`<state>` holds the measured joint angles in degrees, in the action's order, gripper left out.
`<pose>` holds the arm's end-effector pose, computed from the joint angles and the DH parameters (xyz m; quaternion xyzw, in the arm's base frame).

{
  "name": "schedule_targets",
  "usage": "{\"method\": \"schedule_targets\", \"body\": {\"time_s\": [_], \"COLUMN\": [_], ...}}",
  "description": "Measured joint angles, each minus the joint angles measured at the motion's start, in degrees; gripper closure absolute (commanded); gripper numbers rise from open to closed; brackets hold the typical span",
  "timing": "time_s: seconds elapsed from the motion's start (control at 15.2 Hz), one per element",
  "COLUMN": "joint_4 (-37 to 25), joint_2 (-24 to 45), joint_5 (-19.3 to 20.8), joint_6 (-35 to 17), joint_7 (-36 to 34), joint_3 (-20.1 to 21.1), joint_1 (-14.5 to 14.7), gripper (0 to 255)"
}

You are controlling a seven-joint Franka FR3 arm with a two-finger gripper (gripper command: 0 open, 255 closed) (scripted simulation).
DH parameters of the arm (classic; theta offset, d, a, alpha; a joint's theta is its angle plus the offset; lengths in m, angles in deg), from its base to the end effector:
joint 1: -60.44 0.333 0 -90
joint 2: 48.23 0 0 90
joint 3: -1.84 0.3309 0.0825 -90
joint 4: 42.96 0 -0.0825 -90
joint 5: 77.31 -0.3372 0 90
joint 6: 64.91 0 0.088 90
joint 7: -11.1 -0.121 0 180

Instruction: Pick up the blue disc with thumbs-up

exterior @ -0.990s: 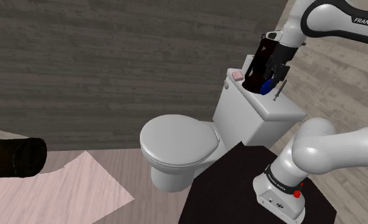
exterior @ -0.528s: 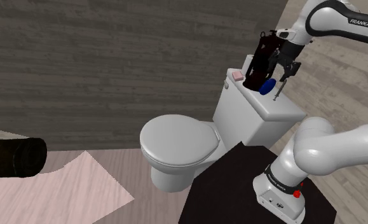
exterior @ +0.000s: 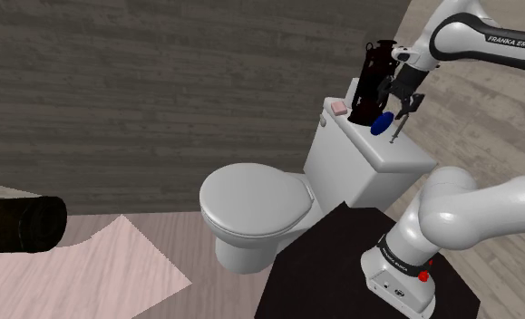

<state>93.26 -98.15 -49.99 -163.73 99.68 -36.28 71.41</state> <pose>0.2197 -0.2356 0.5410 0.7968 0.6020 0.0390 0.0364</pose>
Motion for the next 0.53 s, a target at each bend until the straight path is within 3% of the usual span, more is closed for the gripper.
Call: {"method": "schedule_targets", "body": {"time_s": [0.07, 0.13, 0.53], "joint_4": [0.77, 1.08, 1.67], "joint_2": [-0.02, -0.05, -0.22], "joint_5": [0.12, 0.09, 0.04], "joint_6": [-0.68, -0.92, -1.21], "joint_7": [0.01, 0.03, -0.09], "joint_3": [-0.07, -0.11, 0.22], "joint_1": [-0.05, -0.10, -0.15], "gripper": [0, 255, 255]}}
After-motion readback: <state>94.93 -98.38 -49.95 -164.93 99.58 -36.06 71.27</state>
